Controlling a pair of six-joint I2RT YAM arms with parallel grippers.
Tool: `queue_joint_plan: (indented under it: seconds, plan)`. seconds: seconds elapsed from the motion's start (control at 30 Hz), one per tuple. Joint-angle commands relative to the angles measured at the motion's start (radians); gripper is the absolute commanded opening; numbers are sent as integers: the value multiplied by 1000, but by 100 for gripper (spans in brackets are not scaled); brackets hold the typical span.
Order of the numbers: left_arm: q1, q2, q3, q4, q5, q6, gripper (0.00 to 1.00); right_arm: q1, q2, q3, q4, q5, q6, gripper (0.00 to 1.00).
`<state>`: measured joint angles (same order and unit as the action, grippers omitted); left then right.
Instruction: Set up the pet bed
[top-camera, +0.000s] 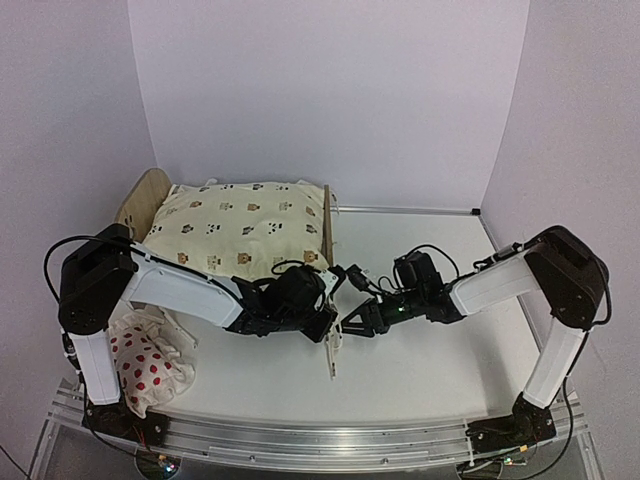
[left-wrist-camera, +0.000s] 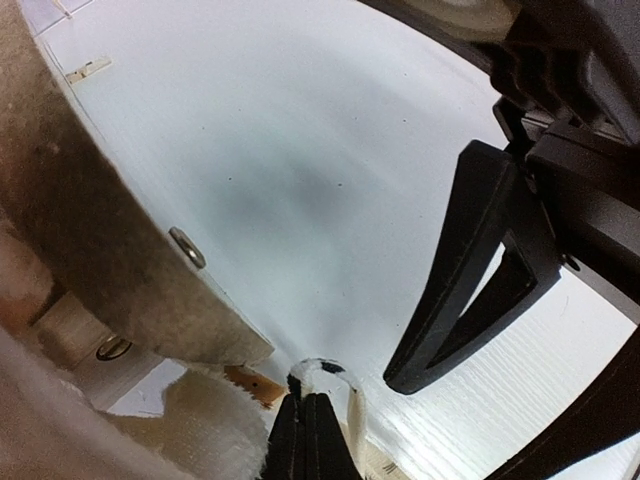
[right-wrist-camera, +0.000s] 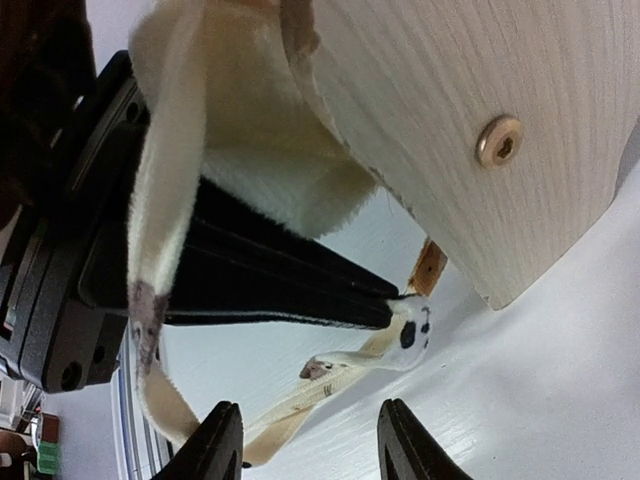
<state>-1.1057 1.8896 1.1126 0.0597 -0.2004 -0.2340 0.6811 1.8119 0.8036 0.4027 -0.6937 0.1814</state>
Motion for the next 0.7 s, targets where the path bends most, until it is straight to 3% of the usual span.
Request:
queue_joint_plan:
  seconds: [0.0,0.47,0.67]
  plan:
    - [4,-38,48,17,20,-1,0,1,32,57,23,25,13,51]
    - [4,-50,43,23,46,-10,0,1,132,107,117,61,74,45]
    - [4,-55,42,22,51,-10,0,1,149,114,139,80,85,33]
